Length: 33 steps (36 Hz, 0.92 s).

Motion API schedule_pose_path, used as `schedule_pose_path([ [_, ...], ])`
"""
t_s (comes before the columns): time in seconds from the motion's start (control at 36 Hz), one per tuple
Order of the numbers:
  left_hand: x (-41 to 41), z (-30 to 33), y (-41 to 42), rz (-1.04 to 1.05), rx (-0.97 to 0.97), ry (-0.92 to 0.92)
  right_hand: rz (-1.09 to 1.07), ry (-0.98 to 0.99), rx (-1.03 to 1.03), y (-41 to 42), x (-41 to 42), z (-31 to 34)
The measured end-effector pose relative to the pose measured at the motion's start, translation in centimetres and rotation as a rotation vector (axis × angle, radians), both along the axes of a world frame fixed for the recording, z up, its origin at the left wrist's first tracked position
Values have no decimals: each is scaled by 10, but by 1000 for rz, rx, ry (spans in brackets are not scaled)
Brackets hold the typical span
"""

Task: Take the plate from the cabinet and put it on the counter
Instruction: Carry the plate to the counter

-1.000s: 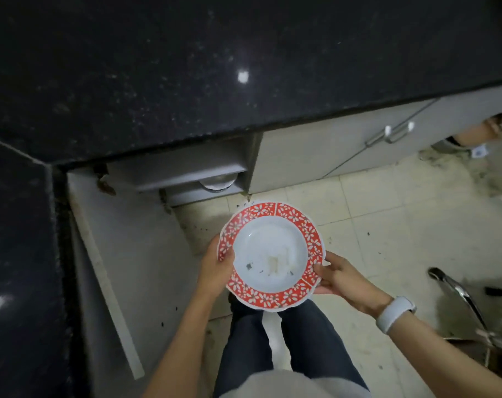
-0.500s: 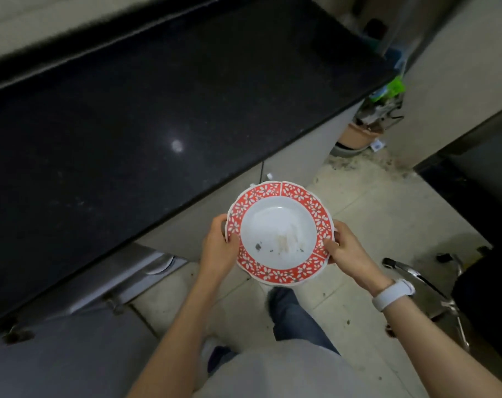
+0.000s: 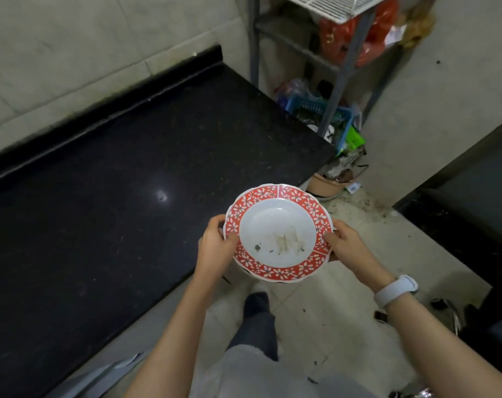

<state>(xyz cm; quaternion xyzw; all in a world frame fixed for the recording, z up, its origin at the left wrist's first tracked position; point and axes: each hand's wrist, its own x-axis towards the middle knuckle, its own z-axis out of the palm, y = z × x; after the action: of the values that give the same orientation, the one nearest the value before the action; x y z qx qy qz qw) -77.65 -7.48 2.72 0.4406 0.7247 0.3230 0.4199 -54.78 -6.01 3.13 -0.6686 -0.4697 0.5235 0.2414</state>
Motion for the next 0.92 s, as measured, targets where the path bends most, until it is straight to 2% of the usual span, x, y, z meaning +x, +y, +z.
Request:
schedule_pose_path([
  [0.31, -19, -8, 183, 68, -21, -139, -23, -29, 52, 193, -23, 1],
  [0.47, -39, -13, 268, 112, -35, -113, 87, -5, 27, 296, -58, 3],
  [0.69, -69, -29, 352, 182, -69, -35, 207, 25, 73, 391, -116, 10],
  [0.92, -89, -51, 405, 283, -28, -74, 234, 7, 48, 464, -146, -6],
])
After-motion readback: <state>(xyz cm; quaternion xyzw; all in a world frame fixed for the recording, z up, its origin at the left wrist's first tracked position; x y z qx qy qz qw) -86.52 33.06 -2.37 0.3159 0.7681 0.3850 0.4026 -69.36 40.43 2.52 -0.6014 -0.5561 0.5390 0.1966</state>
